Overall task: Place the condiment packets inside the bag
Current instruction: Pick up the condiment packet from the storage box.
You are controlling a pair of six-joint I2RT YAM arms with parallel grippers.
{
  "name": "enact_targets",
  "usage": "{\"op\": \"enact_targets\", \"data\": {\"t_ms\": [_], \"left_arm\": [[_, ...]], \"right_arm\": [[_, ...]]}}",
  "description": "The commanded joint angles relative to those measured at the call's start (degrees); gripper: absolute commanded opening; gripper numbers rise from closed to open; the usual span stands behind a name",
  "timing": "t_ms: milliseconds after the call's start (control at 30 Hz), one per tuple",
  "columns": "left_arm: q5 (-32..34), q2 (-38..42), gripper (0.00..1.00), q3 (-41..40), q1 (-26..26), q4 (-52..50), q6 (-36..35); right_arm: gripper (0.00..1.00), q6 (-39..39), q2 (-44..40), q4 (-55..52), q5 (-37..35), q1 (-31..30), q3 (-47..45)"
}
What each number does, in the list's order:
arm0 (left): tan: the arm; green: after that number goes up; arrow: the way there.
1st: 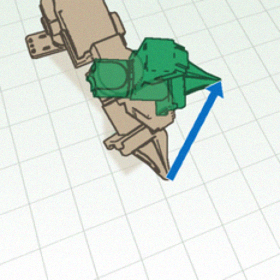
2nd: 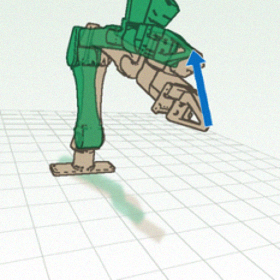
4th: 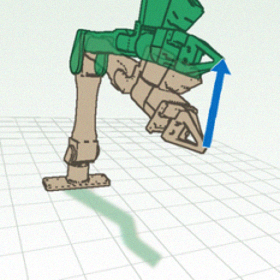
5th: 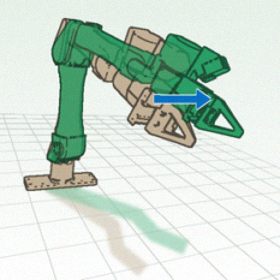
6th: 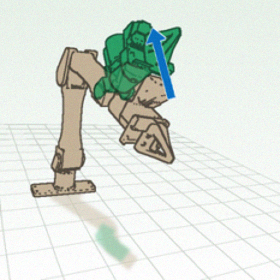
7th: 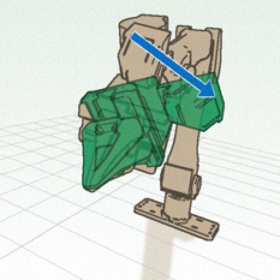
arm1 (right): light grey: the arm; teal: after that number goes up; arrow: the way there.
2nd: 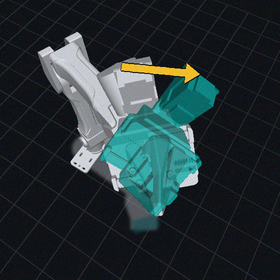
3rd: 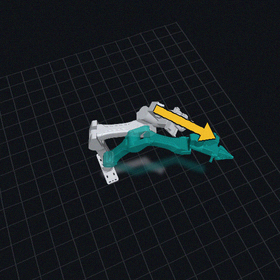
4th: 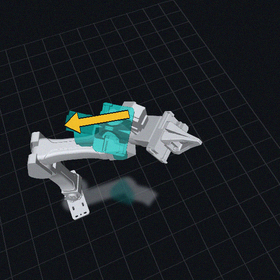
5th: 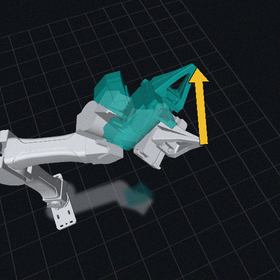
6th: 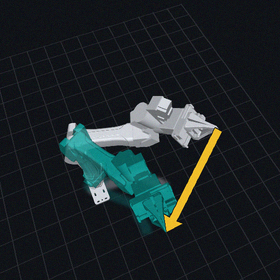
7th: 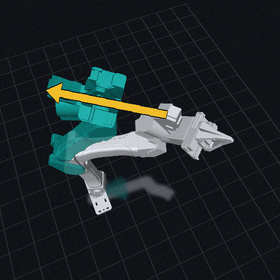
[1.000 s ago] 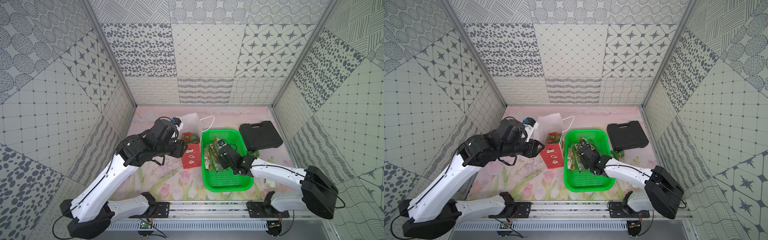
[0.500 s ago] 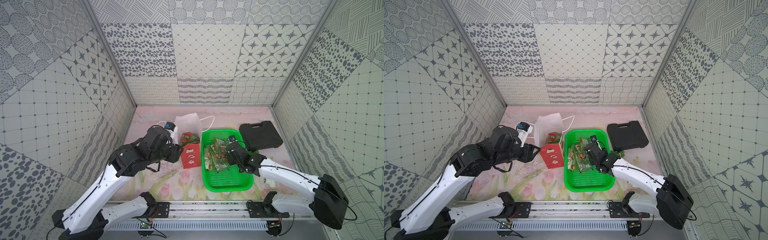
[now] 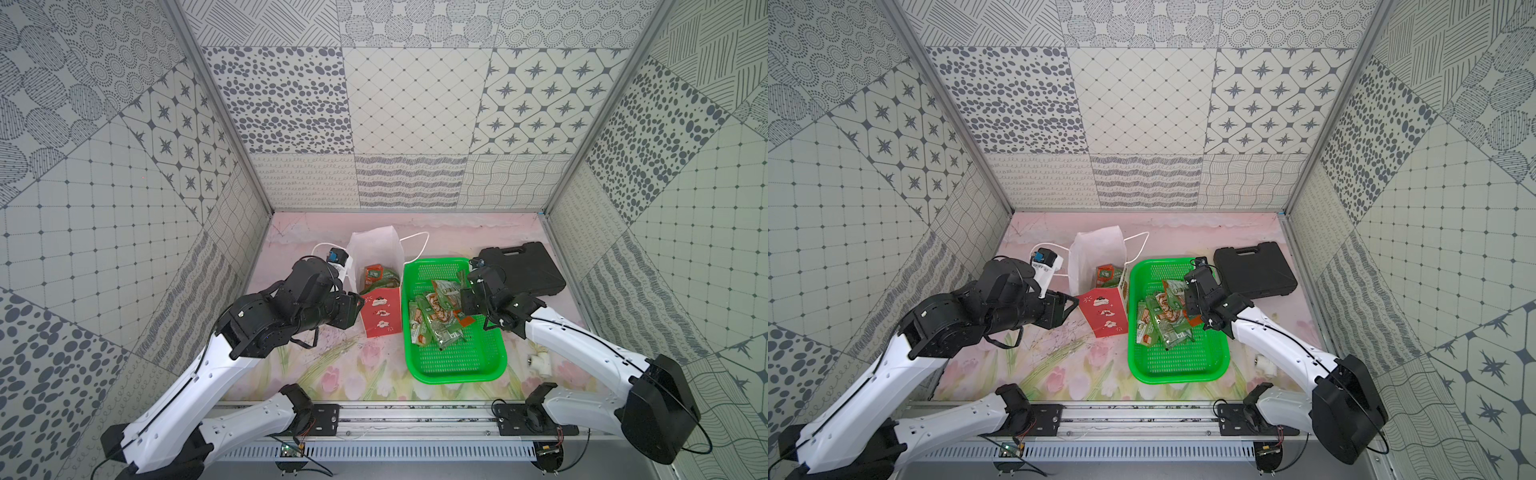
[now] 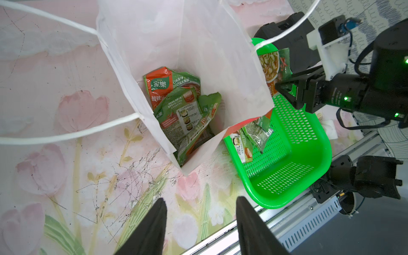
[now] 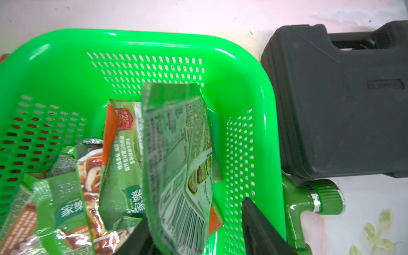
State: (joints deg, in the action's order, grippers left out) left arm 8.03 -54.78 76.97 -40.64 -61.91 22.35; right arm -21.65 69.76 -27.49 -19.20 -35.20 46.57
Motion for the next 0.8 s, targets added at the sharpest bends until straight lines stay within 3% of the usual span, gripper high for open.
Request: {"op": "enact_targets", "data": {"t_ms": [0,267,767], "left_arm": [[1.1,0.9,0.54,-1.0,0.2,2.9,-0.1],[2.6,3.6,0.54,-3.3,0.3,3.9,-0.4],[8.5,9.8,0.56,-11.2,0.3,8.6,-1.4]], "right_arm": [[0.46,-0.4,0.0,1.2,2.3,0.7,2.1],[0.02,-0.2,-2.4,0.0,2.9,1.2,3.7],[0.0,1.7,-17.9,-5.8,4.1,0.3,15.0]]}}
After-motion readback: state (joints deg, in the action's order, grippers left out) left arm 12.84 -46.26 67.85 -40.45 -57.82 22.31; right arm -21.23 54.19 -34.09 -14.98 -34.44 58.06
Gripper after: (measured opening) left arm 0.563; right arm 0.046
